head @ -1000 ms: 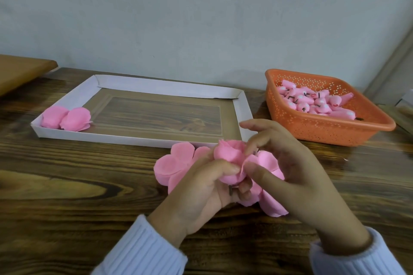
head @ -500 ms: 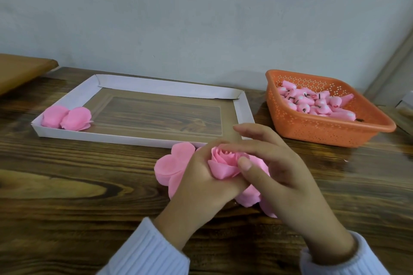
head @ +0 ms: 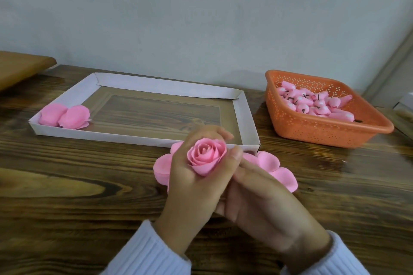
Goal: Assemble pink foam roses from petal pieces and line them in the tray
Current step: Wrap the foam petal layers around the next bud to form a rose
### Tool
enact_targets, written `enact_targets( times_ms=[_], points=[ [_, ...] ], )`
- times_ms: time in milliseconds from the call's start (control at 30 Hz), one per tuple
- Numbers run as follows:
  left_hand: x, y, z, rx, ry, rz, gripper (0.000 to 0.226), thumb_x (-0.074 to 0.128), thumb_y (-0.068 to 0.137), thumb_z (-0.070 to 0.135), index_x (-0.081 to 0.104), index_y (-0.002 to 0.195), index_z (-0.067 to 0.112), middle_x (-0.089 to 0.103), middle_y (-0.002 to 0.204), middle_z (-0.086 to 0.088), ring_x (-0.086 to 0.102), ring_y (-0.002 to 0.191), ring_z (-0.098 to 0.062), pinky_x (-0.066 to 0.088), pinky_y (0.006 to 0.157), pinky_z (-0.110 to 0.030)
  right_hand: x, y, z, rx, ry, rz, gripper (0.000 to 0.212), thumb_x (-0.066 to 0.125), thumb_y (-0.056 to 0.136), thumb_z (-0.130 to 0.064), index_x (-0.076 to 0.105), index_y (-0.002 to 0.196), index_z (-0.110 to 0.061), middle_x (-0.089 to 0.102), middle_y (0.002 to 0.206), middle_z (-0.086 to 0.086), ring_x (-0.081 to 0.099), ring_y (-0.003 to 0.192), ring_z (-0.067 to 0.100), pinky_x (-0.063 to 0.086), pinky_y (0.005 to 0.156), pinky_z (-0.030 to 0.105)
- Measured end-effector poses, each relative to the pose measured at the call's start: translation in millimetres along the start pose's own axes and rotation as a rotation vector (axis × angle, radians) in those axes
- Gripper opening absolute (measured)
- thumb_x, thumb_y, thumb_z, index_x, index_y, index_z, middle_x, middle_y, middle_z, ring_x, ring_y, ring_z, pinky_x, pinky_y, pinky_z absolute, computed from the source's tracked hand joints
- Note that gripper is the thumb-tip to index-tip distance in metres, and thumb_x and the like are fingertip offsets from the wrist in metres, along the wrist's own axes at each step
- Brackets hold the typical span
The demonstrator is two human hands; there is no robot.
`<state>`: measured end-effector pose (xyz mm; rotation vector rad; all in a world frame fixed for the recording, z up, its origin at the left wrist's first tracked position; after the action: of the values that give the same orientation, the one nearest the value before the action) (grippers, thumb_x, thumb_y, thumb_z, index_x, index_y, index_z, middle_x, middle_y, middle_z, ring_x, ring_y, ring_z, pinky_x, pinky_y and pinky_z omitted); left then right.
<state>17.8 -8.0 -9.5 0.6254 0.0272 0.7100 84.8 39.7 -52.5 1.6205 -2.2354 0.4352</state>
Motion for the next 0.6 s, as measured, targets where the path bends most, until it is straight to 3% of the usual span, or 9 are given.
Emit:
enact_targets(
  times_ms=[100,200,267,333,400,467,500,600],
  points=[
    [2.0,-1.2,-3.5,-0.062,-0.051,-0.042,0.015,0.067,0.070,0.026,0.055,0.080,0.024,0.067,0.093,0.007,0.067,0.083,-0.006,0.050,0.060,-0.017,3.7,0.8,-1.2,-0.020,0.075,0.006,0.089,0.083,0.070,-0.035,0.040,0.136,0.006,0.036,0.142,0.037,0.034,0.121,0.040,0.020,0.109,0.065],
    [4.8,-2.0,-6.1,-0.105,-0.100,-0.067,0.019,0.067,0.068,0.023,0.053,0.082,0.022,0.070,0.089,0.004,0.069,0.080,-0.009,0.050,0.057,-0.017,3.2,2.3,-2.7,-0.047,0.116,0.013,0.089,0.085,0.067,-0.033,0.040,0.132,0.008,0.040,0.123,0.027,0.029,0.114,0.036,0.023,0.100,0.057],
    [7.4,-1.5,-6.1,-0.115,-0.089,-0.095,0.017,0.066,0.070,0.022,0.056,0.084,0.019,0.071,0.089,0.004,0.070,0.082,-0.009,0.051,0.060,-0.017,1.7,3.6,-0.4,-0.041,0.116,0.028,0.079,0.079,0.074,-0.030,0.041,0.130,0.010,0.035,0.123,0.022,0.028,0.114,0.035,0.023,0.101,0.057],
    [9.9,-2.4,-7.6,-0.170,-0.070,-0.132,0.016,0.065,0.069,0.028,0.066,0.085,0.025,0.072,0.085,0.008,0.068,0.070,-0.002,0.049,0.056,-0.012,-2.6,4.6,3.4,-0.025,0.095,0.053,0.062,0.065,0.083,-0.028,0.044,0.123,0.014,0.036,0.119,0.022,0.034,0.108,0.035,0.031,0.096,0.055],
    [10.8,-5.0,-13.0,-0.250,-0.062,-0.150,0.023,0.065,0.067,0.036,0.071,0.088,0.030,0.067,0.062,0.012,0.055,0.043,0.000,0.042,0.040,-0.016,-5.3,5.8,3.6,-0.013,0.073,0.081,0.042,0.056,0.087,-0.029,0.051,0.111,0.006,0.037,0.106,0.021,0.043,0.086,0.030,0.040,0.079,0.039],
    [9.8,-6.3,-17.4,-0.296,-0.043,-0.139,0.024,0.069,0.066,0.038,0.072,0.089,0.030,0.057,0.044,0.010,0.045,0.033,-0.002,0.037,0.035,-0.016,-5.3,6.2,3.4,-0.005,0.053,0.102,0.033,0.054,0.087,-0.033,0.057,0.106,-0.005,0.035,0.094,0.018,0.042,0.072,0.020,0.038,0.065,0.029],
    [9.9,-5.8,-17.8,-0.294,-0.051,-0.140,0.023,0.072,0.067,0.033,0.071,0.089,0.025,0.058,0.045,0.009,0.048,0.035,-0.002,0.038,0.036,-0.016,-4.5,6.5,2.8,-0.009,0.036,0.110,0.033,0.053,0.088,-0.034,0.060,0.104,-0.007,0.036,0.093,0.018,0.041,0.073,0.021,0.037,0.064,0.029],
    [10.7,-3.8,-15.5,-0.245,-0.135,-0.136,0.021,0.075,0.067,0.021,0.062,0.081,0.011,0.073,0.080,0.001,0.068,0.066,-0.006,0.045,0.047,-0.010,-5.6,6.8,1.8,-0.025,-0.007,0.131,0.032,0.051,0.089,-0.036,0.067,0.104,-0.013,0.043,0.103,0.019,0.042,0.090,0.030,0.040,0.074,0.038]
  ],
)
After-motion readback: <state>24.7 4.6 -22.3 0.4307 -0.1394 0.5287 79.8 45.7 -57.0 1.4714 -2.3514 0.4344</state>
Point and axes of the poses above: each hand's wrist, its own y-axis towards the middle knuckle, its own x-axis out of the palm, z = x × y, the point moved 7 cm from there along y, towards the middle knuckle
